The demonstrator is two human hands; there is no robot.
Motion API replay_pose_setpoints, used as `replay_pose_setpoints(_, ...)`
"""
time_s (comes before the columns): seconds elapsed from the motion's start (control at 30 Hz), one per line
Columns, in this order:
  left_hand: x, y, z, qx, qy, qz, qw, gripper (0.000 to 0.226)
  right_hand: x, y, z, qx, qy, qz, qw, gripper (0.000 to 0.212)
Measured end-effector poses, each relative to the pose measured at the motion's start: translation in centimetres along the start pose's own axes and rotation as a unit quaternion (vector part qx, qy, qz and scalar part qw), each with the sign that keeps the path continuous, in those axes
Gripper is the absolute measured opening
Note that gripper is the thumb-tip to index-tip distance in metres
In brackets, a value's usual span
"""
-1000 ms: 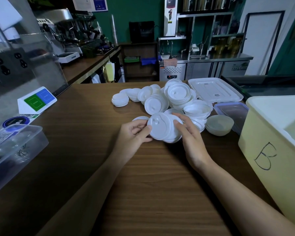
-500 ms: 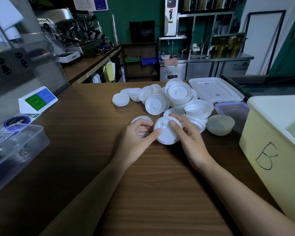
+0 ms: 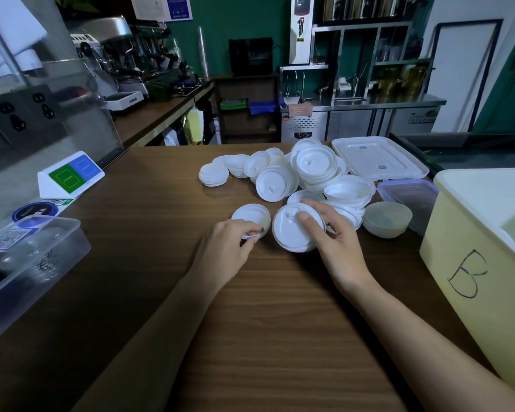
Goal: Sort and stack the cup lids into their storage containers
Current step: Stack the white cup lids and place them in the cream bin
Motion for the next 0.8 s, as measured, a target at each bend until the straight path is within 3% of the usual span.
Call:
replay_pose_setpoints(0.3,0.2,-0.6,1.6,-0.108,-0.017,0.056,0.992,0.026,0.1,0.2,0.1,-0.027,0.017,0.001,0.999,0.027)
replay_pose_setpoints(0.53,-0.1,-0.6,3.9,-0.214,-0.1,0.105,0.966,0.025,0.1,0.4,0.4,-0.028,0.002,0.009,1.0,0.029)
replay_pose_setpoints(0.8,0.1,-0.7,3.5,-0.402,-0.035,0.145,0.903,0.033,0.1,0.0,0.5,-0.019,-0.002,0.002,1.0,0.029)
Point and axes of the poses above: each hand's wrist, its own x-axis towards the middle knuckle, its own z-axis out of the back of the hand, y = z × x, the point moved 8 cm from there along x, towards the middle knuckle, and after that the axes turned 12 degrees about z, right-handed, at the moved point
